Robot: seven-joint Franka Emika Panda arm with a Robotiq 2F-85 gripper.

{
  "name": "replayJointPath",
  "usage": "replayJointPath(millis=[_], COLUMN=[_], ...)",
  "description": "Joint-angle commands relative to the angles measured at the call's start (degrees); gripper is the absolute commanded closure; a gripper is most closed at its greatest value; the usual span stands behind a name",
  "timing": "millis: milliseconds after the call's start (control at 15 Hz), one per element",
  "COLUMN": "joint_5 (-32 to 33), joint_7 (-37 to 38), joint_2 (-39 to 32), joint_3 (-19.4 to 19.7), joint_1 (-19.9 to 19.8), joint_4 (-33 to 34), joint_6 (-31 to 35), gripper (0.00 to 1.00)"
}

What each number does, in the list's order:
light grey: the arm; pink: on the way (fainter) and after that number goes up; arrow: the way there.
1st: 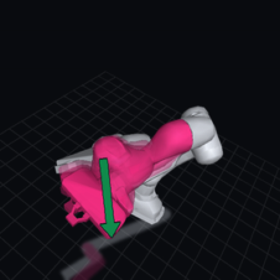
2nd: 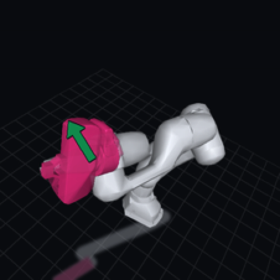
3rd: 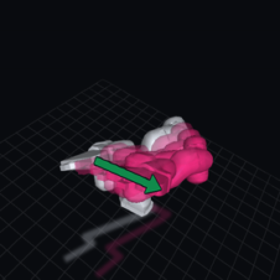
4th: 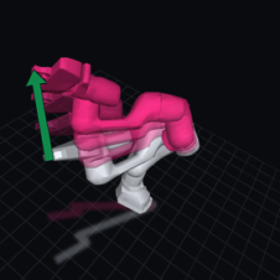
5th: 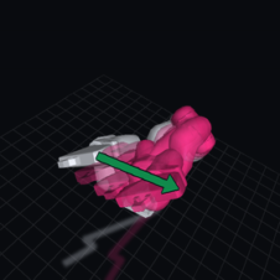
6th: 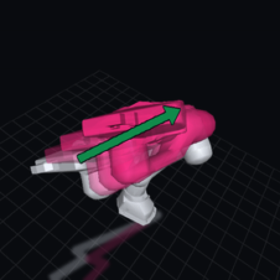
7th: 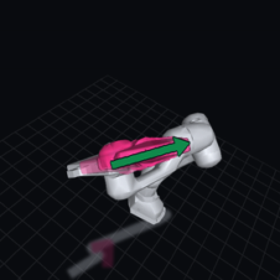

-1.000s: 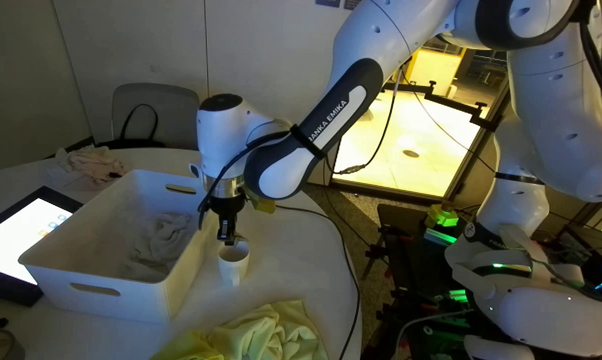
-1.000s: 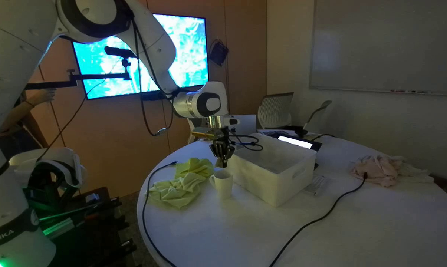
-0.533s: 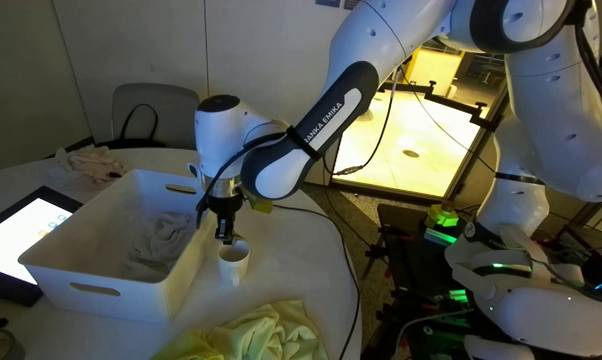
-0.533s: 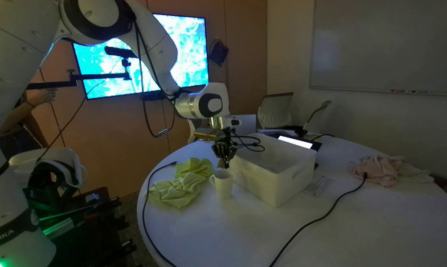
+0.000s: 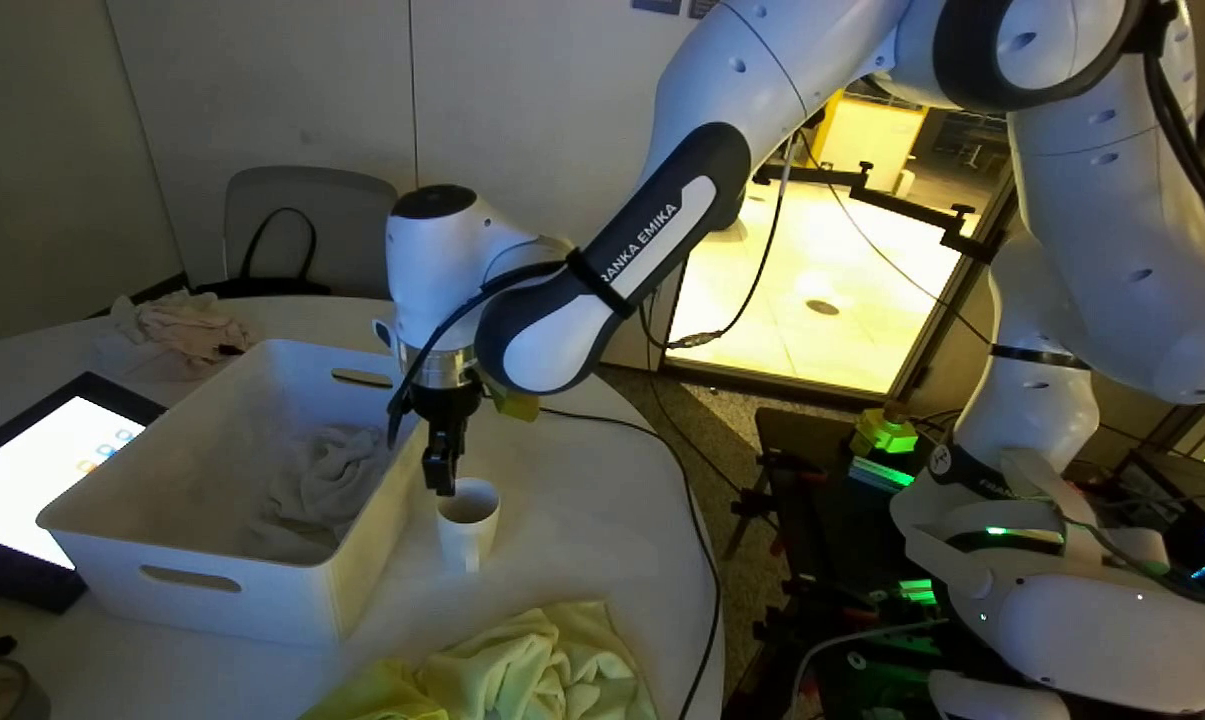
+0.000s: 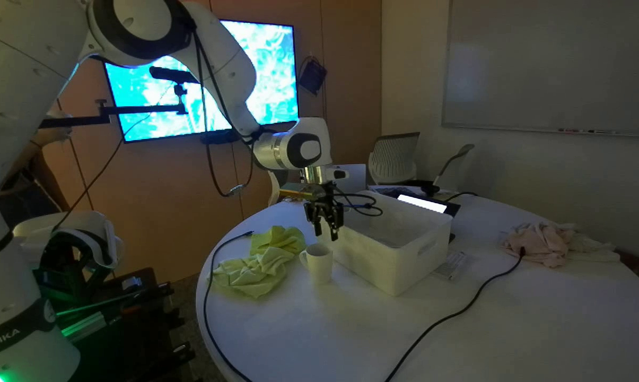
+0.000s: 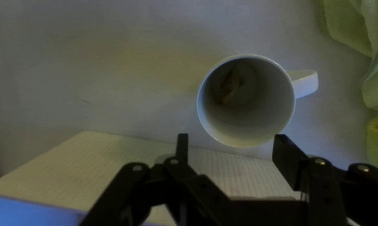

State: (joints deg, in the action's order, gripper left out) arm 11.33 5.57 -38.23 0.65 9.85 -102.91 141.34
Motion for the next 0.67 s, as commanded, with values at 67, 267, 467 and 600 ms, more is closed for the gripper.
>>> replayJointPath(millis=[67,267,467,600], joint_5=[-0.7,-1.3,-3.3,-5.3], joint_7=[0.1,-1.5,-2.6,-3.3], joint_2=[2.4,5.1,7.4,8.5], joint_3=[-0.2,-1.4,-3.2,-4.5], joint_1=[-0.2,-0.8,-1.6,-2.2], joint_4=[-1.2,-4.2,-8.0,-10.5], joint_6=[-2.3,-5.7,-7.2,-7.3], gripper=[0.0,0.0,0.0,0.0])
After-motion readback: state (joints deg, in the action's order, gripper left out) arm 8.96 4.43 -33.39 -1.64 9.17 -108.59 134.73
